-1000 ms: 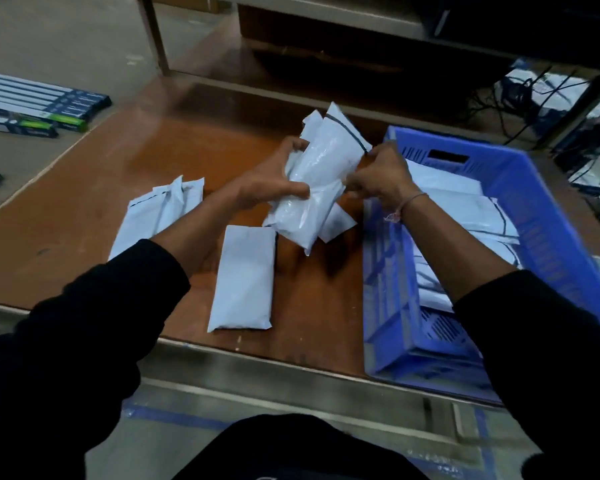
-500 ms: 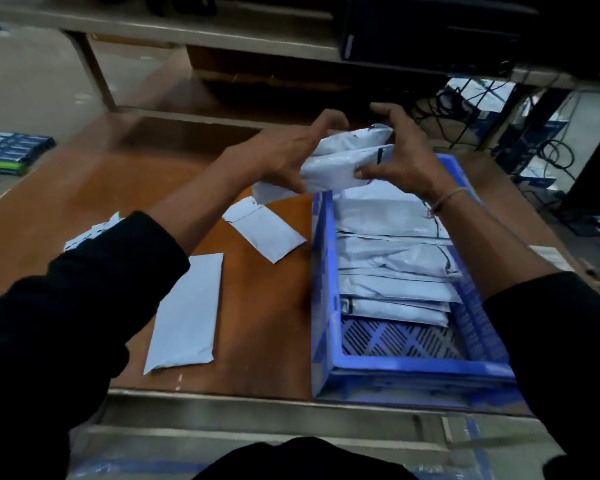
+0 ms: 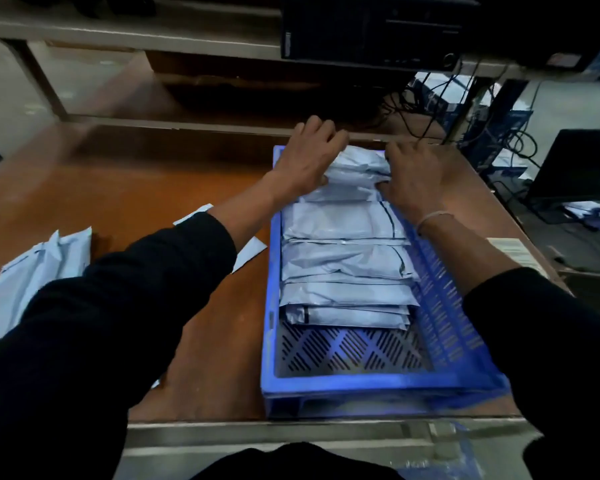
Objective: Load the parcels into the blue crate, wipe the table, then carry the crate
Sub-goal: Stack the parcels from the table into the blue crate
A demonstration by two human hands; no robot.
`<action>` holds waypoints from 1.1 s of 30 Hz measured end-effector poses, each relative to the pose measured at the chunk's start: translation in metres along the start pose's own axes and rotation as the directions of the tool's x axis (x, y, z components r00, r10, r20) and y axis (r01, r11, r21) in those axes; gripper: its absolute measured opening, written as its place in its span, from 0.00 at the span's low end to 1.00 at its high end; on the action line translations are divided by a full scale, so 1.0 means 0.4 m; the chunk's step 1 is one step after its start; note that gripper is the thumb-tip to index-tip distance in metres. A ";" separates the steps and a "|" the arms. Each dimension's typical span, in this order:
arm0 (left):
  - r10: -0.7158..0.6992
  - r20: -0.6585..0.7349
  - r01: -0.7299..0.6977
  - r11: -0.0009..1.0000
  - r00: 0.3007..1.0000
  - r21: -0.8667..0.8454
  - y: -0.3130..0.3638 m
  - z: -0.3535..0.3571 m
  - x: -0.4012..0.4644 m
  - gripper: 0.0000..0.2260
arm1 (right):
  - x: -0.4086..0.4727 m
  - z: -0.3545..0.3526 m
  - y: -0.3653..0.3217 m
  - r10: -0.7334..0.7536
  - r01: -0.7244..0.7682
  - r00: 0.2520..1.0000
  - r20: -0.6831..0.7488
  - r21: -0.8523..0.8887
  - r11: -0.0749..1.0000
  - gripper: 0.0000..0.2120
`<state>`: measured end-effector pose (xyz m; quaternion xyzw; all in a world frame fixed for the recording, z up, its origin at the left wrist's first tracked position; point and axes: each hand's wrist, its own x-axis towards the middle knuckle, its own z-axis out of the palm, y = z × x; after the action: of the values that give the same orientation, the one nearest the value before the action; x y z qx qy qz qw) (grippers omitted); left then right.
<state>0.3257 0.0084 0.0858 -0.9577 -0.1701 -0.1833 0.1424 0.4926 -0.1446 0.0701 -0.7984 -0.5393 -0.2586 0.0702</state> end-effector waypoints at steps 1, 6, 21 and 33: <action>-0.007 0.013 0.007 1.000 1.000 0.001 0.002 0.019 0.004 0.32 | 0.000 0.022 -0.003 0.026 -0.027 0.999 0.022 0.027 0.999 0.23; -0.044 0.125 0.058 0.993 0.991 -0.105 -0.010 0.081 -0.009 0.29 | 0.009 0.088 -0.013 0.039 -0.062 0.976 0.213 0.106 0.992 0.27; -0.152 0.356 0.208 0.970 0.922 -0.127 -0.011 0.087 -0.032 0.22 | 0.010 0.147 -0.013 0.011 -0.101 0.921 0.388 0.212 0.972 0.28; -0.293 0.115 0.304 0.763 0.949 -0.570 -0.170 -0.005 -0.267 0.19 | 0.070 -0.021 -0.325 -0.055 -0.039 0.983 0.175 0.494 0.869 0.20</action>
<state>0.2060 0.0400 0.0591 -0.9173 -0.2575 -0.2377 -0.1891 0.3811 -0.0719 0.0693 -0.7719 -0.5949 -0.0375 0.2213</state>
